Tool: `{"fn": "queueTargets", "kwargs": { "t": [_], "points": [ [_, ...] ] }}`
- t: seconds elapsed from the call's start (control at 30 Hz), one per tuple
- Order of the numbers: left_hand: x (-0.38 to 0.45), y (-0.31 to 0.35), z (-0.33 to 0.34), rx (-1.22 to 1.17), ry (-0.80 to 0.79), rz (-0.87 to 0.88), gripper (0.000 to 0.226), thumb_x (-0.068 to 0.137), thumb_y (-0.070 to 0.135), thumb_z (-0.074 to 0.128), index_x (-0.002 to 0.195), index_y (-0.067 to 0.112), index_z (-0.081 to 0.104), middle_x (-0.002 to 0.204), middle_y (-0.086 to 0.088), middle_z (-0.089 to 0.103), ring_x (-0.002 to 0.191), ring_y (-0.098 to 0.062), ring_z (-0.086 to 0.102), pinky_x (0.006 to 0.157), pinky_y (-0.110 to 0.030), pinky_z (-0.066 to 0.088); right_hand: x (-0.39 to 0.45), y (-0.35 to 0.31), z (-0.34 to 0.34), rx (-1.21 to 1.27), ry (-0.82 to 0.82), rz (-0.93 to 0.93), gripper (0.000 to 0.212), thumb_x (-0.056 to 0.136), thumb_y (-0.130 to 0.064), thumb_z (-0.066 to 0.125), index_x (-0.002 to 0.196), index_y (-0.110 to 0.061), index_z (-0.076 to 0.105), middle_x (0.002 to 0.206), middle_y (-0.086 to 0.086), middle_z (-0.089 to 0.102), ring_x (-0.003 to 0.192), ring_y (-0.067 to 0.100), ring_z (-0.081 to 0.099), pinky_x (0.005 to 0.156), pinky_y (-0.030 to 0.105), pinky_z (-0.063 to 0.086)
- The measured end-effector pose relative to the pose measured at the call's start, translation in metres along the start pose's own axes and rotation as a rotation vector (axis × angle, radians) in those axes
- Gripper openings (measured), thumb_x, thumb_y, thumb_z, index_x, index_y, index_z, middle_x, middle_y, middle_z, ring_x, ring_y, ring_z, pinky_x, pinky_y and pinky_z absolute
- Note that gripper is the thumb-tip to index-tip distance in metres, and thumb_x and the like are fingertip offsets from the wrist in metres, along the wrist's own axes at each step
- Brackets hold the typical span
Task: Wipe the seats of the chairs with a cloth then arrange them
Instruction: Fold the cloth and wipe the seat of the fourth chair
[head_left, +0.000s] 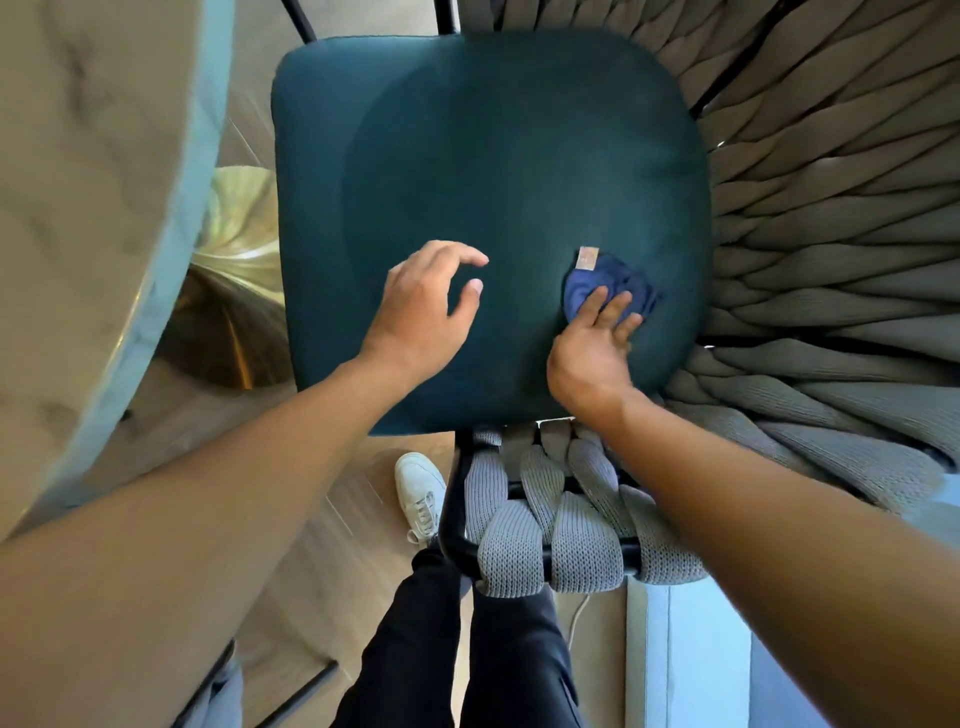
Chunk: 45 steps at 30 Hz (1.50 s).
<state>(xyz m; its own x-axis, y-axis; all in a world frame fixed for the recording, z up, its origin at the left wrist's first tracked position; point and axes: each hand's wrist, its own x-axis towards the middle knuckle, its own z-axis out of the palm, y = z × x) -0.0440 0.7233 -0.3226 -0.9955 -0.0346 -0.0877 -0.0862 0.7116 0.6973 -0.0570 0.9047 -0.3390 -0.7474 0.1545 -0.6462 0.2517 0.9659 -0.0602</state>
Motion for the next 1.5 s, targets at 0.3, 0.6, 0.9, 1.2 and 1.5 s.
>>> {"fn": "queueTargets", "kwargs": {
  "t": [0.3, 0.6, 0.9, 1.2, 1.5],
  "points": [
    [-0.005, -0.012, -0.01, -0.028, 0.173, -0.038, 0.026, 0.103, 0.022, 0.045, 0.115, 0.013, 0.066, 0.121, -0.001, 0.064, 0.115, -0.019, 0.059, 0.103, -0.043, 0.044, -0.037, -0.044, -0.032, 0.589, -0.147, -0.372, 0.048, 0.105, -0.036, 0.041, 0.15, -0.023, 0.047, 0.145, 0.001, 0.058, 0.133, 0.023, 0.052, 0.114, 0.029, 0.034],
    [-0.027, -0.01, 0.068, 0.581, -0.119, -0.188, 0.069, 0.105, 0.044, 0.029, 0.159, 0.006, 0.01, 0.167, -0.017, 0.002, 0.155, -0.034, 0.003, 0.124, -0.047, 0.013, 0.041, 0.021, -0.049, 0.357, 0.242, -0.38, 0.051, 0.101, -0.015, 0.048, 0.151, -0.01, 0.043, 0.16, 0.012, 0.038, 0.149, 0.029, 0.031, 0.121, 0.039, 0.024],
    [-0.019, -0.056, 0.01, 0.113, 0.348, -0.18, 0.047, 0.101, 0.005, 0.048, 0.148, -0.002, 0.042, 0.154, -0.019, 0.042, 0.144, -0.03, 0.04, 0.118, -0.024, 0.029, 0.057, 0.022, -0.03, 0.068, 0.287, -0.737, 0.055, 0.104, -0.019, 0.046, 0.156, -0.01, 0.033, 0.167, 0.012, 0.018, 0.155, 0.031, 0.012, 0.126, 0.049, 0.002],
    [0.021, -0.041, 0.058, 0.232, 0.282, -0.224, 0.049, 0.104, 0.021, 0.039, 0.148, -0.001, 0.043, 0.153, -0.02, 0.044, 0.144, -0.032, 0.04, 0.119, -0.043, 0.031, 0.069, 0.011, -0.028, 0.122, 0.258, -0.713, 0.055, 0.107, -0.024, 0.038, 0.159, -0.013, 0.025, 0.169, 0.006, 0.011, 0.156, 0.022, 0.004, 0.127, 0.044, -0.002],
    [0.036, 0.018, 0.016, -0.196, 0.541, -0.455, 0.038, 0.105, 0.019, 0.051, 0.141, 0.009, 0.055, 0.138, -0.006, 0.062, 0.12, -0.012, 0.056, 0.096, -0.004, 0.038, 0.089, 0.016, -0.048, 0.298, 0.356, -0.685, 0.048, 0.104, -0.014, 0.046, 0.152, -0.01, 0.041, 0.163, 0.009, 0.031, 0.154, 0.024, 0.019, 0.127, 0.045, 0.005]
  ]
}}
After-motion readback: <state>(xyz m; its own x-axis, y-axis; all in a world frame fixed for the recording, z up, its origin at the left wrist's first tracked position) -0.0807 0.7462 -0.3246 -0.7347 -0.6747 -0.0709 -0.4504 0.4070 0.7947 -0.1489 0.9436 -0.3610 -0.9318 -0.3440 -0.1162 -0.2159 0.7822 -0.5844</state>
